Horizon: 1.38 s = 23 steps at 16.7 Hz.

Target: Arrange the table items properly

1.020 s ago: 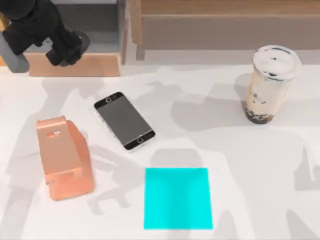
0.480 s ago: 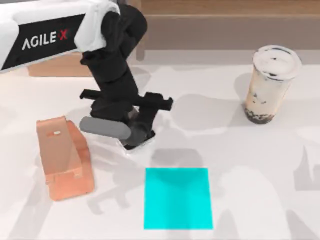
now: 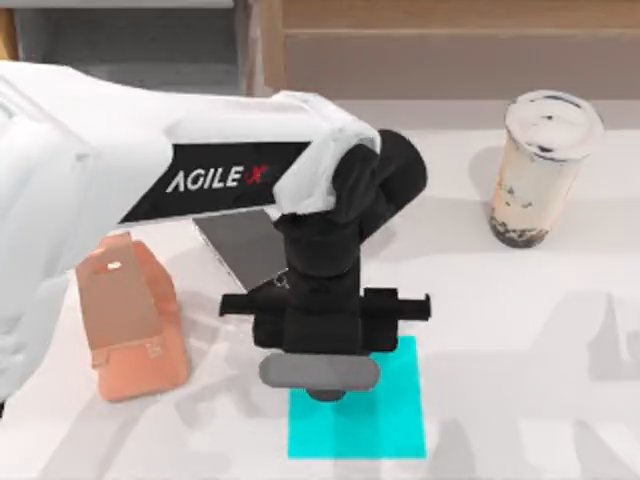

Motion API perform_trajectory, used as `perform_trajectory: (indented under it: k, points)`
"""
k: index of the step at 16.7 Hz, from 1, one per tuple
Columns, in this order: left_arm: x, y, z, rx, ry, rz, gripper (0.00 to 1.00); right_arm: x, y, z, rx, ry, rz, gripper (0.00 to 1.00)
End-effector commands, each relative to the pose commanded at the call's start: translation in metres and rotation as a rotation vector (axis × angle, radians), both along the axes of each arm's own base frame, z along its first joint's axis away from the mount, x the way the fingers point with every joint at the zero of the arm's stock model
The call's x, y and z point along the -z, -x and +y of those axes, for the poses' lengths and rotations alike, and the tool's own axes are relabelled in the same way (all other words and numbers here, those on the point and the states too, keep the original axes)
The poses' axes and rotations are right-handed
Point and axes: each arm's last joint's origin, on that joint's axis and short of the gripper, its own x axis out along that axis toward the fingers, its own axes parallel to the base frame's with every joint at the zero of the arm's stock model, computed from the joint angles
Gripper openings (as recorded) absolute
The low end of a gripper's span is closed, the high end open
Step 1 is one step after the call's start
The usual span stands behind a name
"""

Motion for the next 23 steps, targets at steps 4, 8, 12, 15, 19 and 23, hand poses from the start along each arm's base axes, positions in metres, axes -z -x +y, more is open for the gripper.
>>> perform_trajectory:
  k: [4,8,12,15,19,23]
  points:
    - [-0.008,0.027,-0.022,-0.052,-0.032,-0.078,0.0,0.0,0.0,0.0,0.0,0.0,0.0,1.0]
    - [-0.013,0.034,-0.028,-0.074,-0.032,-0.115,0.0,0.0,0.0,0.0,0.0,0.0,0.0,1.0]
    - [-0.013,0.034,-0.028,-0.074,-0.032,-0.115,0.0,0.0,0.0,0.0,0.0,0.0,0.0,1.0]
    - [-0.009,0.033,-0.027,-0.075,-0.033,-0.113,0.0,0.0,0.0,0.0,0.0,0.0,0.0,1.0]
    - [-0.003,0.034,-0.028,-0.074,-0.032,-0.115,0.0,0.0,0.0,0.0,0.0,0.0,0.0,1.0]
    - [-0.003,0.034,-0.028,-0.074,-0.032,-0.115,0.08,0.0,0.0,0.0,0.0,0.0,0.0,1.0]
